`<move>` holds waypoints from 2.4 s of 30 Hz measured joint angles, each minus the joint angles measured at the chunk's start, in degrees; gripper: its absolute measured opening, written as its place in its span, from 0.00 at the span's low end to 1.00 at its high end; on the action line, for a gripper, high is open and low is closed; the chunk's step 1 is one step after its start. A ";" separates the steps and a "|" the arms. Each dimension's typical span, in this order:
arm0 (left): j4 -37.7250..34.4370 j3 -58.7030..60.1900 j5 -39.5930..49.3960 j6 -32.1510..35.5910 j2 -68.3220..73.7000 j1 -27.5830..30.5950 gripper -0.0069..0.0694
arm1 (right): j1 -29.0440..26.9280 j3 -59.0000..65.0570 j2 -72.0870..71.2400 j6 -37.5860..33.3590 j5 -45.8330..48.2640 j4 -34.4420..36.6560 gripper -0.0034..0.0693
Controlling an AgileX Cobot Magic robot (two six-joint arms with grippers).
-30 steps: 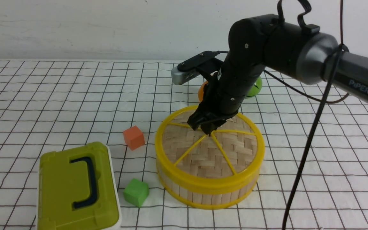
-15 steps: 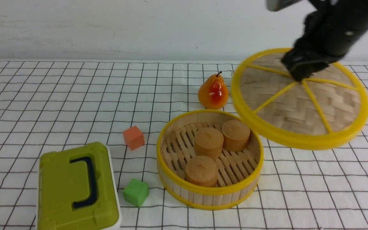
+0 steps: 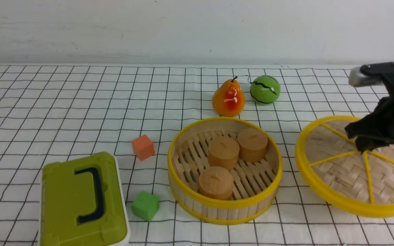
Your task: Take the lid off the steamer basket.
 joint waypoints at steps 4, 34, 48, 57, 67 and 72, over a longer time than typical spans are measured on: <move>0.00 0.00 0.00 0.00 0.00 0.00 0.40 | -0.07 0.72 3.85 0.00 -3.59 0.58 0.19; 0.00 0.00 0.00 0.00 0.00 0.00 0.40 | -0.13 10.84 -37.07 -7.29 2.49 9.44 0.28; 0.00 0.00 0.00 0.00 0.00 0.00 0.40 | -0.13 19.29 -55.48 -7.69 5.49 10.42 0.02; 0.00 0.00 0.00 0.00 0.00 0.00 0.40 | -0.13 19.29 -55.52 -7.47 8.66 10.29 0.02; 0.00 0.00 0.00 0.00 0.00 0.00 0.40 | -0.13 20.65 -56.59 -7.52 8.56 6.01 0.02; 0.00 0.00 0.00 0.00 0.00 0.00 0.40 | -0.13 26.06 -63.58 -7.52 6.05 6.14 0.02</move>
